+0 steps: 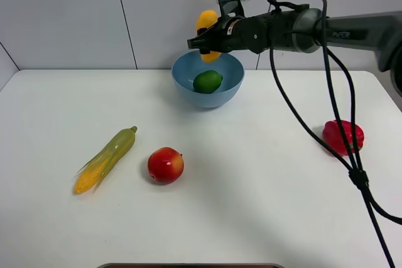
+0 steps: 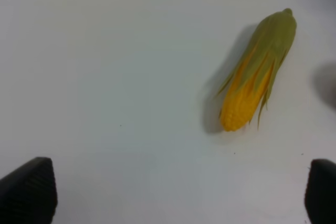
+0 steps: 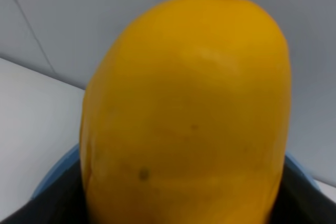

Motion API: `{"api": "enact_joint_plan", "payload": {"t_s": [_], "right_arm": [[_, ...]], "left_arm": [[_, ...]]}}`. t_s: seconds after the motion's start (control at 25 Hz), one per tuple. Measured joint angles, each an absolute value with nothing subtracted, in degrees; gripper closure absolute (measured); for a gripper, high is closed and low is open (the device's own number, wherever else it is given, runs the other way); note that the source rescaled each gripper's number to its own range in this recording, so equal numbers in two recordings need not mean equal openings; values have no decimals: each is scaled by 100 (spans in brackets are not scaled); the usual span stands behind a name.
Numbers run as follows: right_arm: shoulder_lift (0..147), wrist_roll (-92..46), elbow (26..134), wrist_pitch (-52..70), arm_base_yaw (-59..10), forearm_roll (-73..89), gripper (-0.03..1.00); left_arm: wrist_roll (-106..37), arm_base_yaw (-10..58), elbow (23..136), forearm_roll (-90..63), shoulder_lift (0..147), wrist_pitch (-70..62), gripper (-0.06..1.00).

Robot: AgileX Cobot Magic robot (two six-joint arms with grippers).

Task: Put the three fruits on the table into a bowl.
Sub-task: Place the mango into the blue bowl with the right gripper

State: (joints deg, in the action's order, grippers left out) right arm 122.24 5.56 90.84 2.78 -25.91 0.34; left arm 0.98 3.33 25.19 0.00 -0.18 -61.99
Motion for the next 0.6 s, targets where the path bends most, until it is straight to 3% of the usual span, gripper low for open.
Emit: {"api": "enact_joint_plan", "payload": {"t_s": [0.6], "right_arm": [[13097,551,9239,306,-2725,34,97]], "left_arm": [[94,333,2519,0,-18,-6199,-6]]}}
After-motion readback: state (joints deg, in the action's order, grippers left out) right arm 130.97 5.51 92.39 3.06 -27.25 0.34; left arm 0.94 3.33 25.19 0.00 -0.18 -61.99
